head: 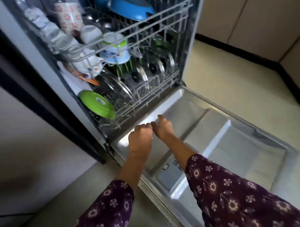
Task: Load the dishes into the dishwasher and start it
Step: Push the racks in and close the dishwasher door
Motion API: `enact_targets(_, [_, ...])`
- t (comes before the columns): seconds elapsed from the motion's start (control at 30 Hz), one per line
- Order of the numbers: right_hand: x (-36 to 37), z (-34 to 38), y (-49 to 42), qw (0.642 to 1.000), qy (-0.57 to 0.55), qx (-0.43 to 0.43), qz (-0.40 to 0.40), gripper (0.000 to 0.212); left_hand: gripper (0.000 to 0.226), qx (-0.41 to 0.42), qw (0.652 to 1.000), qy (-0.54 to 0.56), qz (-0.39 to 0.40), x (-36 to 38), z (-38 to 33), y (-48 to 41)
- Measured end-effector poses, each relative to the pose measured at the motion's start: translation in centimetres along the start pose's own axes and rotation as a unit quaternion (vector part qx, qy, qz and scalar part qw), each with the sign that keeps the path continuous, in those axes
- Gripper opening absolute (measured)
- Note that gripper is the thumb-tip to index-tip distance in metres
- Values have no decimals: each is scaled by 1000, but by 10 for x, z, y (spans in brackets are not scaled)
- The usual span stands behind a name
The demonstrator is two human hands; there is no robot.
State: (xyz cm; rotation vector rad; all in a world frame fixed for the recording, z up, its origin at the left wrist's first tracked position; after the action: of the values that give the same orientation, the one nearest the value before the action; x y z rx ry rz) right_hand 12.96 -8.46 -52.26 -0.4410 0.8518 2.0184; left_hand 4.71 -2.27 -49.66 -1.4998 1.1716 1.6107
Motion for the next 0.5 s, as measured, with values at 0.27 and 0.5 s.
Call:
enact_targets(0.27, [-77,-117,116,995,-2,101,-27,42,46,109,989,62,77,18,-134,104])
enact_targets(0.5, [-115,-266,189,961,71,237,-126,58,61,221,956,81,177,90,-231,187])
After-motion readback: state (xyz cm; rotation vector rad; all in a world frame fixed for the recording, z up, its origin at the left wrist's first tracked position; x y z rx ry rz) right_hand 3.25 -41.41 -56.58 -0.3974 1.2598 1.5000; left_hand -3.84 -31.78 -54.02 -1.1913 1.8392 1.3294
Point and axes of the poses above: each hand's wrist, its own y-axis away from the middle knuckle, its own x-axis out of the palm, z = x × y, the point moved 4 cm from there along -y, towards the middle knuckle, and after that the axes turned 4 degrees about z, right-handed, at the moved point
